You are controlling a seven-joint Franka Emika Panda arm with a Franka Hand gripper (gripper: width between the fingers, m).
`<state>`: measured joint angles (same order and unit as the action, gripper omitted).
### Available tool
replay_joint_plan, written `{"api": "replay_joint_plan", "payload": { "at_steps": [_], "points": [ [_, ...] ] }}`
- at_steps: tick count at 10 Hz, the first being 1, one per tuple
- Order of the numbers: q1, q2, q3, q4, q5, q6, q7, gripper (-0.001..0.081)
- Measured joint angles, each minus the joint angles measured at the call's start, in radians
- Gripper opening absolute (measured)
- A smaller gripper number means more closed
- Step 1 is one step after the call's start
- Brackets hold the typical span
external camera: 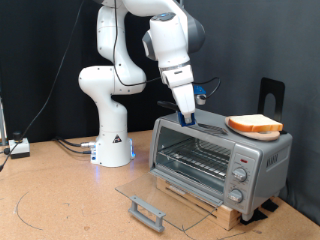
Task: Make a piece of toast with the oven
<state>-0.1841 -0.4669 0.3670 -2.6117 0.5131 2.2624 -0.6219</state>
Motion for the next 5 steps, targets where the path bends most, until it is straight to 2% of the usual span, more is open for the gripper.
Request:
{"api": "replay_joint_plan", "payload": {
  "at_steps": [5],
  "points": [
    [0.002,0.005,0.025,0.026,0.015,0.011,0.007,0.041]
  ]
}}
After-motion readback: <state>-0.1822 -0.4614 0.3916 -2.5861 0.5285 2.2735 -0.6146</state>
